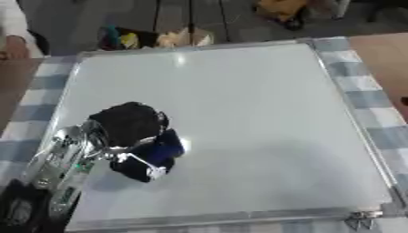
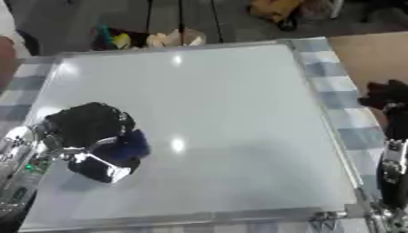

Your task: Wipe the whiteboard clean with a brush.

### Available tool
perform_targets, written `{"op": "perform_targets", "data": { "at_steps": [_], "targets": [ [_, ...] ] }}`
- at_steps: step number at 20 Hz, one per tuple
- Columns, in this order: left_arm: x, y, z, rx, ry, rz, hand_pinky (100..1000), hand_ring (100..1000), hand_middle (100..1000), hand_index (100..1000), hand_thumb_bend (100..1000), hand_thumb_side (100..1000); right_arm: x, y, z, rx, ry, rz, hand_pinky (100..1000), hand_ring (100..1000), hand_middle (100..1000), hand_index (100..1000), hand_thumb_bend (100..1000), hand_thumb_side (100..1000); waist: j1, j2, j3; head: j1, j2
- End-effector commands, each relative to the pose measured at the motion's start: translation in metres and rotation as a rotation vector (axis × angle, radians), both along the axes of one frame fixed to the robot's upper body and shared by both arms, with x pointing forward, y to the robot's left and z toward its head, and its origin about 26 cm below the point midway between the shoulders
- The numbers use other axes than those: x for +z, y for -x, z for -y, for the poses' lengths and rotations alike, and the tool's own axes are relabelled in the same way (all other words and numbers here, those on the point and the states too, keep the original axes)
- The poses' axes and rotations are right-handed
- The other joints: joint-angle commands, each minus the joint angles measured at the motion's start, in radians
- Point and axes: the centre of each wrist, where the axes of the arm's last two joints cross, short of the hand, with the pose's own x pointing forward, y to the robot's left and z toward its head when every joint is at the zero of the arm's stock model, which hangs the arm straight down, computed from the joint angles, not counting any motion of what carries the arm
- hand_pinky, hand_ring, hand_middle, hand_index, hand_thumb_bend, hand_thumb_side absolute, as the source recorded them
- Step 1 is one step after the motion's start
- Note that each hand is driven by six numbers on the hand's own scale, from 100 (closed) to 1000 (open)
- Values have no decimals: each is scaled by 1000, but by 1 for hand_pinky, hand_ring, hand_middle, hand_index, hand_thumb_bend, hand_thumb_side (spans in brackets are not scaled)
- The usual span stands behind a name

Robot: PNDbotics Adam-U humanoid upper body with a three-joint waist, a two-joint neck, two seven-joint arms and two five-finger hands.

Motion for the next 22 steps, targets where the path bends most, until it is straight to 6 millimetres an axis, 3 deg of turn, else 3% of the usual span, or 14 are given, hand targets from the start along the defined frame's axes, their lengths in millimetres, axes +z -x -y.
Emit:
{"op": "perform_targets", "data": {
  "at_steps": [1, 13, 22],
  "targets": [
    [21, 0, -17, 31, -5, 16, 337, 471, 405, 353, 100, 607, 7, 1, -1, 5, 13, 28, 631, 747, 596, 804, 100, 776, -6, -15, 0, -5, -11],
    [52, -20, -77, 229, 127, -38, 307, 454, 387, 337, 100, 643, 8, 0, -3, 12, 12, 35, 633, 748, 595, 805, 100, 778, -10, -5, -13, -3, -21],
    [66, -41, -122, 380, 212, -79, 295, 446, 374, 327, 100, 652, 9, -1, -5, 21, 15, 43, 634, 748, 594, 805, 100, 780, -9, 4, -33, 26, -29]
  ]
}}
